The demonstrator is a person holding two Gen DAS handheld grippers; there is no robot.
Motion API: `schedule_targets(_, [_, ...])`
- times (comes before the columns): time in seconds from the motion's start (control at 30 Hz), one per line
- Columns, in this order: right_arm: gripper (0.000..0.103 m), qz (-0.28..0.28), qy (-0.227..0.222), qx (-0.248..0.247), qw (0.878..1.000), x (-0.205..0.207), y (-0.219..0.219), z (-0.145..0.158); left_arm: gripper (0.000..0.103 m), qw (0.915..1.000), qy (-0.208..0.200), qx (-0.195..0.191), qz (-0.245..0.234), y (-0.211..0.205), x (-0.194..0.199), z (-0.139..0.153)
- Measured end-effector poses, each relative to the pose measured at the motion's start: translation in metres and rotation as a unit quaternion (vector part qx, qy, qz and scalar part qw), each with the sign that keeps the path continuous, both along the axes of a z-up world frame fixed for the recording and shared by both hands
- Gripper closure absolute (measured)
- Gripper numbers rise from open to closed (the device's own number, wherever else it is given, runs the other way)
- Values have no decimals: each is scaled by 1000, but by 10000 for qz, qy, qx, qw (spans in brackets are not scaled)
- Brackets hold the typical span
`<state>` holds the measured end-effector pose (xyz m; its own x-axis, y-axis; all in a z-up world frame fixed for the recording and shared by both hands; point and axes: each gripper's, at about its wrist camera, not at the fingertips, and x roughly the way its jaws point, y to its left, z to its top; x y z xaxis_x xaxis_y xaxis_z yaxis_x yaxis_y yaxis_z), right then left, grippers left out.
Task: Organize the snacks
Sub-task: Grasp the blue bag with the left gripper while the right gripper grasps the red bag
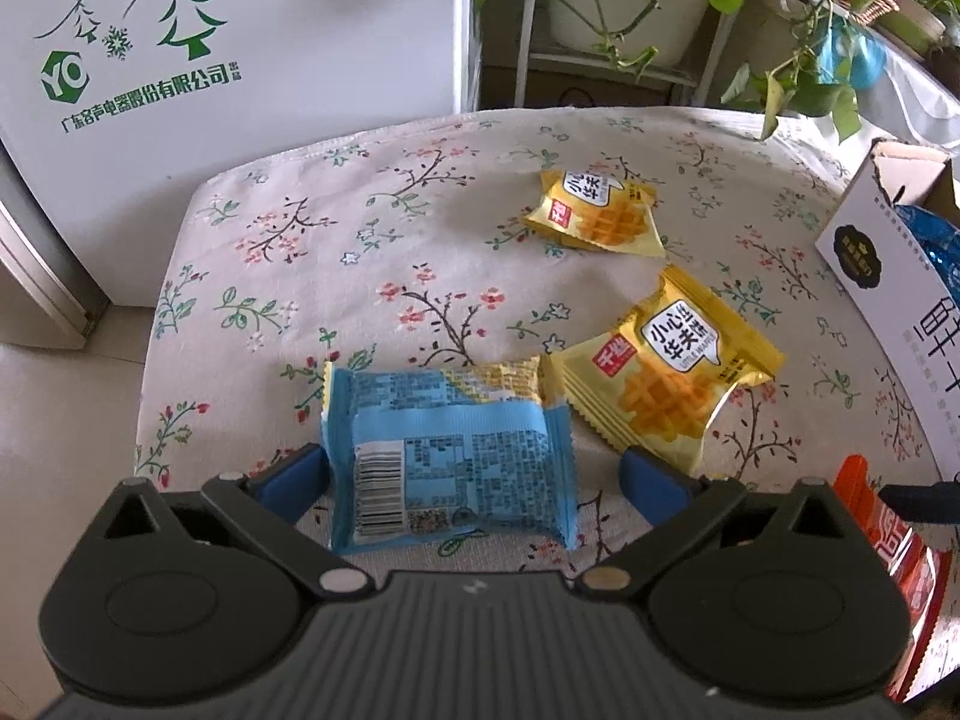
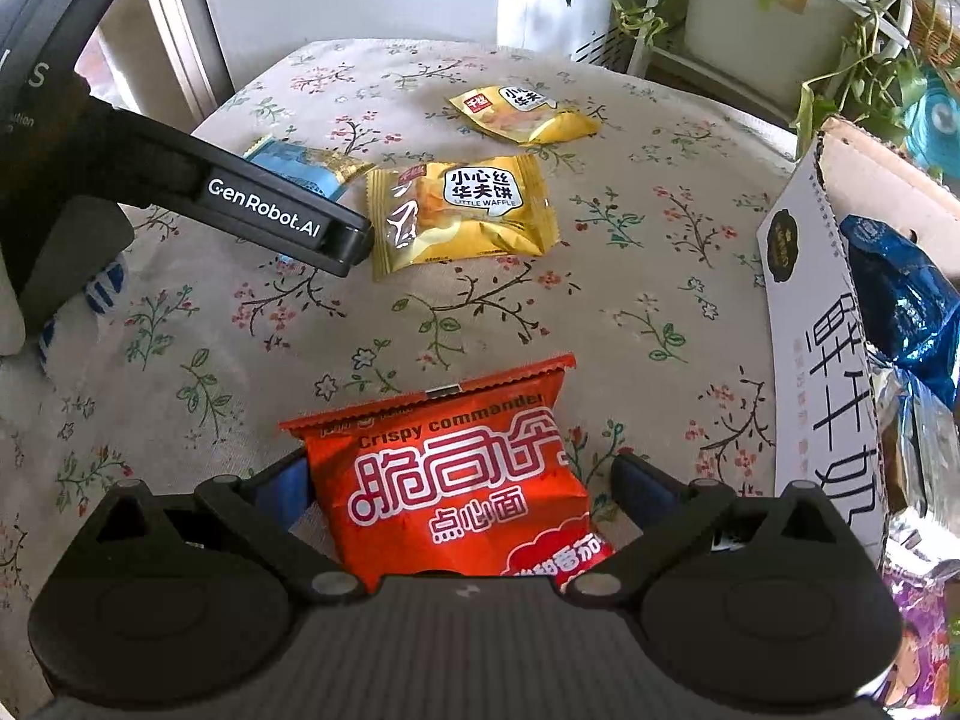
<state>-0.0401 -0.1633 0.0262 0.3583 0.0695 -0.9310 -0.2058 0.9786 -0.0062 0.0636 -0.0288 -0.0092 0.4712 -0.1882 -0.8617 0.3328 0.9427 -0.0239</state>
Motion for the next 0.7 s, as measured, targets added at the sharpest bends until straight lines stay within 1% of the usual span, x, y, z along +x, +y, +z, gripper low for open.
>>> schedule_targets(0.1, [0,13,25,4,10000,3,0,-1,4,10000,-61,-36,32,1,0,0])
schedule_targets(0.13, [0,14,35,20,10000,3,0,-1,7,9999,-110,-34,35,1,-1,0])
schedule_targets(0.2, [3,89,15,25,10000,3,2,1,13,9999,-163,-54,10,2,-1,1])
schedule_targets(0.27, [9,184,-11,33,9998,2,4,2,29,9996,-231,-121,-46,2,-3,5])
schedule_targets(0.3, [10,225,-28,28,9997,2,5,3,31,9996,-224,-137,-68,3,-3,6])
schedule_targets(0.33, [14,265,-43,33,9996,1,6,4,34,9996,-230,-153,-67,3,-4,7])
schedule_targets(0.47, [26,312,-101,76,9994,0,6,7,38,9996,-231,-178,15,7,-7,9])
schedule_targets(0.57, [27,270,-120,139,9995,1,5,9,39,9995,-211,-222,108,12,-9,12])
schedule_targets(0.7, [28,138,-221,216,9994,4,3,15,40,9990,-282,-250,249,21,-12,21])
